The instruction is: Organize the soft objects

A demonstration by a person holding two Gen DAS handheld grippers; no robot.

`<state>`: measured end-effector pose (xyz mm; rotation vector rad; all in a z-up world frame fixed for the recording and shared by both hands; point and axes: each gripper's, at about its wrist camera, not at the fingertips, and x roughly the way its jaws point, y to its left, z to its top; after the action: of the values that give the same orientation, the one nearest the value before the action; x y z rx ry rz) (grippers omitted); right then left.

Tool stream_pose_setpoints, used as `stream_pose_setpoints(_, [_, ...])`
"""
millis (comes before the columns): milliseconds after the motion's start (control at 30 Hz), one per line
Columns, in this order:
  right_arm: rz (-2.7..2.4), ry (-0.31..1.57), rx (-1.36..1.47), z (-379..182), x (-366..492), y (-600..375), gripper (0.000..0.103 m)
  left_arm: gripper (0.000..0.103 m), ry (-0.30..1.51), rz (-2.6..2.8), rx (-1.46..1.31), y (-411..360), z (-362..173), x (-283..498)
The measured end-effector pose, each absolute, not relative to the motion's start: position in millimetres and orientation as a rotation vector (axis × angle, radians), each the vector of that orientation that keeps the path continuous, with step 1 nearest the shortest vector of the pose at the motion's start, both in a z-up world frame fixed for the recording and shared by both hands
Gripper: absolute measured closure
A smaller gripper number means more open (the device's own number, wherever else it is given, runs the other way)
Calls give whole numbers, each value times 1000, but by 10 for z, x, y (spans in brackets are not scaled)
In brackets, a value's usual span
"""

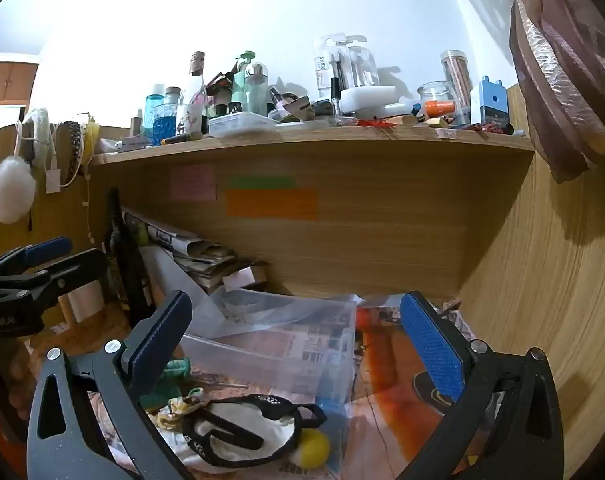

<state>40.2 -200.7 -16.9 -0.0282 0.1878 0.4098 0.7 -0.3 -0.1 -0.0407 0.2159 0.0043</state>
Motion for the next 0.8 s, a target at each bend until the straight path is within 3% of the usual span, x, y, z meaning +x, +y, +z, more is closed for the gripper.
stream_pose_setpoints(800, [407, 179, -23, -161, 398, -2004, 0, 0, 209, -9, -41, -5, 11, 28])
